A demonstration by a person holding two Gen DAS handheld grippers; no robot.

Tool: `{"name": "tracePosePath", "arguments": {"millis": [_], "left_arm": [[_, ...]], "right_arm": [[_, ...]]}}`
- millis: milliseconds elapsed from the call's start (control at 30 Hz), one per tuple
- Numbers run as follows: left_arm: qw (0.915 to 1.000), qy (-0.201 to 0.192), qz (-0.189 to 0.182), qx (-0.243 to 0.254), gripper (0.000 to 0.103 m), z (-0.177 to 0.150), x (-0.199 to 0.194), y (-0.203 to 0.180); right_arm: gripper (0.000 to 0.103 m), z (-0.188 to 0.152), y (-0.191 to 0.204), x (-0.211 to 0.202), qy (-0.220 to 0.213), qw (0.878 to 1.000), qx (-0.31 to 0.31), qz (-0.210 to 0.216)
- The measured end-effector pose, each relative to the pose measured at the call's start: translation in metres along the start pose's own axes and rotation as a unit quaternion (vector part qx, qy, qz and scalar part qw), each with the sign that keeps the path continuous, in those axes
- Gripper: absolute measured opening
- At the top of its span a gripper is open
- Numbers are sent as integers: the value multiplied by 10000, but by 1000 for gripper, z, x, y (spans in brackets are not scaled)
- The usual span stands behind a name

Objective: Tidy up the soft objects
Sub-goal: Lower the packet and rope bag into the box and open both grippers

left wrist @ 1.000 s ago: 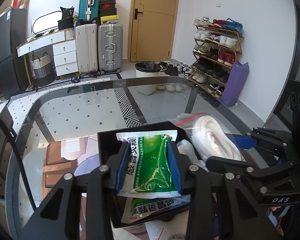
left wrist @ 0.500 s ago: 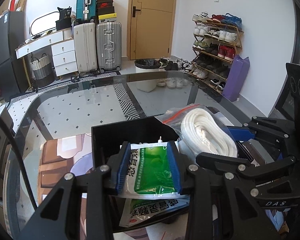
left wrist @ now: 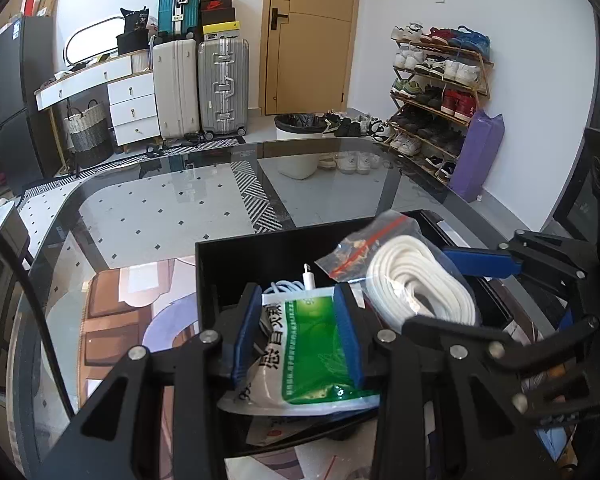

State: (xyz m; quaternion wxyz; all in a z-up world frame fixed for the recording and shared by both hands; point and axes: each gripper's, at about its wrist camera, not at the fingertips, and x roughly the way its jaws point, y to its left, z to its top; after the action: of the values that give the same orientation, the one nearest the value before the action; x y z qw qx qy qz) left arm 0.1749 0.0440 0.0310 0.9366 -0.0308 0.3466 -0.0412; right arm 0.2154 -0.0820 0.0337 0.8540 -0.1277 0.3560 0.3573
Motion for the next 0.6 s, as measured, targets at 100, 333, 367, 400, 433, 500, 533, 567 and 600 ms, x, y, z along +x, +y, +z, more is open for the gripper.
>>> {"name": "tracePosePath", "arguments": {"millis": [100,333,367,400,433,500,533,567,600], "left_arm": [[10000,-24,25,56,42,1,-7,0],[9997,-147,163,96,85,-2,-32,2],[9996,-185,206,99,89,-4,-35,3],[9993,-262,261,103,93,-6,-40,3],[9990,-322,278,112,95,-10,-45,4],[9990,-359,243,95,98,-17,-53,7],[9991,-360,231,64,99,-20,-57,9],[9991,-353,221,31,100,-24,-60,11],[9992,-344,218,6,100,-27,-63,13]], "right_arm": [[82,-2,4,-10,-196,9997,-101,-112],[94,-12,2,-38,-342,9989,1,-325],[95,-15,1,-43,-359,9989,57,-308],[98,-17,2,-46,-371,9988,95,-297],[100,-20,2,-49,-376,9988,135,-275],[101,-26,4,-53,-350,9990,183,-225],[101,-29,5,-55,-335,9990,197,-208],[102,-33,7,-56,-311,9991,216,-185],[102,-36,9,-57,-300,9992,221,-172]]}}
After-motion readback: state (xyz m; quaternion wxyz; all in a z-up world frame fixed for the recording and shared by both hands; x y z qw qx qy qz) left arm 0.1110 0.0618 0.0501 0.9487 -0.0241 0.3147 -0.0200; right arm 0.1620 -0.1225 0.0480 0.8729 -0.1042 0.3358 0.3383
